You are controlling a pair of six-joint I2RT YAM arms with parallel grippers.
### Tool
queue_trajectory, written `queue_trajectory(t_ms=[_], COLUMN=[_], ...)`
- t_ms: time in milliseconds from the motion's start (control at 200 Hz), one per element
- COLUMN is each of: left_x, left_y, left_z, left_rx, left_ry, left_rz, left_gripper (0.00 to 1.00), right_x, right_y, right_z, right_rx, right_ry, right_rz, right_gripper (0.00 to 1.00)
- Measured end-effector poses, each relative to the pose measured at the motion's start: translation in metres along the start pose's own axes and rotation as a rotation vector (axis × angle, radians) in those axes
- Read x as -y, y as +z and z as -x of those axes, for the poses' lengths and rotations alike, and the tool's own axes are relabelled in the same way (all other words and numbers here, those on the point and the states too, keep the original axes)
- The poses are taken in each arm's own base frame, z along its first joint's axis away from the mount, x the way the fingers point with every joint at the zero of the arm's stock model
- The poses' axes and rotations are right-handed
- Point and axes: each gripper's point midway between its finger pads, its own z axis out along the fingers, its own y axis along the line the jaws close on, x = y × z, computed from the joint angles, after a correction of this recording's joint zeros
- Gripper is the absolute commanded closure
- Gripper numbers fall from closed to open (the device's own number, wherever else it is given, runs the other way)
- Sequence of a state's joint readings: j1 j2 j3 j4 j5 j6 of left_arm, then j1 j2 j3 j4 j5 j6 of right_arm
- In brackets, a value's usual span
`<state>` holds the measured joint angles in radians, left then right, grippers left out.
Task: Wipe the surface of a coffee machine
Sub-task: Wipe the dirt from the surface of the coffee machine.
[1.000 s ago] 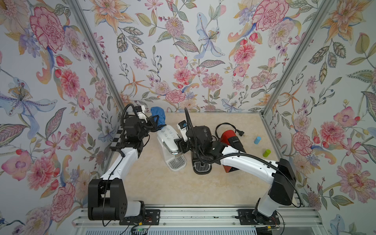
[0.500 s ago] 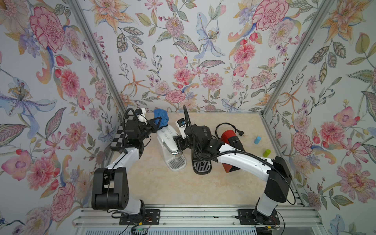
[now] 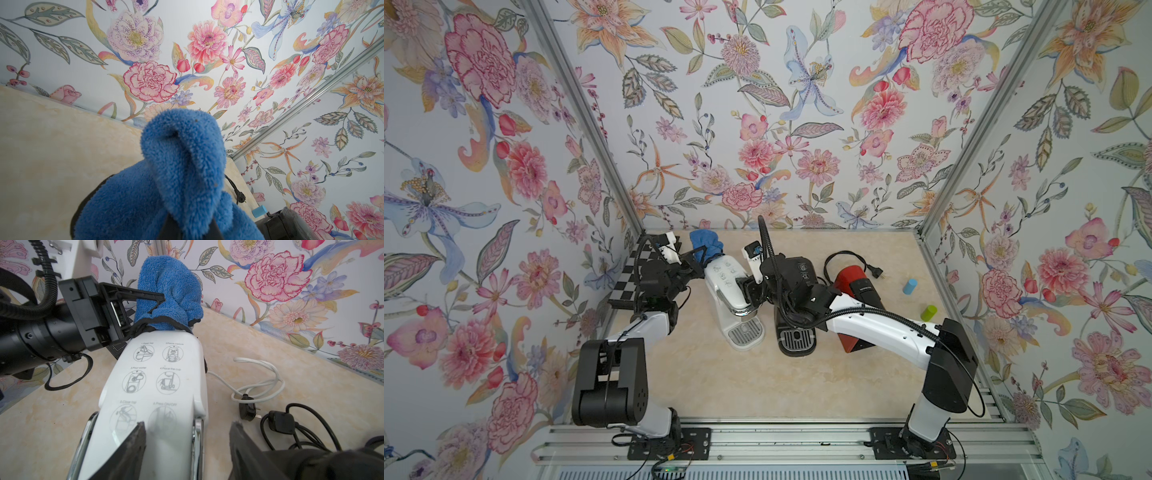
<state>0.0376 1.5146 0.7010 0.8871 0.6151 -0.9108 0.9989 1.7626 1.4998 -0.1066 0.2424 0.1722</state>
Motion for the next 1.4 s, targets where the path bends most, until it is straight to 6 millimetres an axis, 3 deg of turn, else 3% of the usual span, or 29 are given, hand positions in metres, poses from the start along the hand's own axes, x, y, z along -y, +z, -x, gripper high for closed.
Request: queue_trajectory(t_ms=[280, 375, 766, 916, 1146, 1291, 1401], left_x=[-0.053, -0.061, -0.065, -0.076, -0.111, -0.111, -0.102], left_y=[-0.009, -0.012, -0.023, -0.033, -0.054, -0.053, -0.041], left_z=[-0.054, -0.067, -0.078, -0.089, -0.127, -0.126, -0.110], left_rx=[-0.042, -0.044, -0.008, -0.022, -0.108, -0.109, -0.098], left_ry=[-0.108, -0.149, -0.181, -0.204, -0.285, -0.311, -0.333], left_rz=[0.072, 0.075, 0.056, 0.104, 0.275, 0.271, 0.237], left_gripper=[1.00, 1.00, 1.00, 1.00, 1.00, 1.00, 1.00], right_x=[-0.001, -0.001, -0.005, -0.005, -0.009, -0.010, -0.010], right_y=[0.001, 0.001, 0.006, 0.006, 0.005, 0.004, 0.004], right_z=[0.000, 0.000, 0.002, 0.002, 0.001, 0.001, 0.001], right_rx=[0.003, 0.003, 0.006, 0.006, 0.007, 0.007, 0.007], right_ry=[0.005, 0.009, 0.025, 0.031, 0.030, 0.029, 0.029], right_rz=[0.003, 0.004, -0.002, -0.005, -0.006, -0.006, -0.006], right_gripper=[0.36, 0.37, 0.36, 0.36, 0.35, 0.34, 0.34])
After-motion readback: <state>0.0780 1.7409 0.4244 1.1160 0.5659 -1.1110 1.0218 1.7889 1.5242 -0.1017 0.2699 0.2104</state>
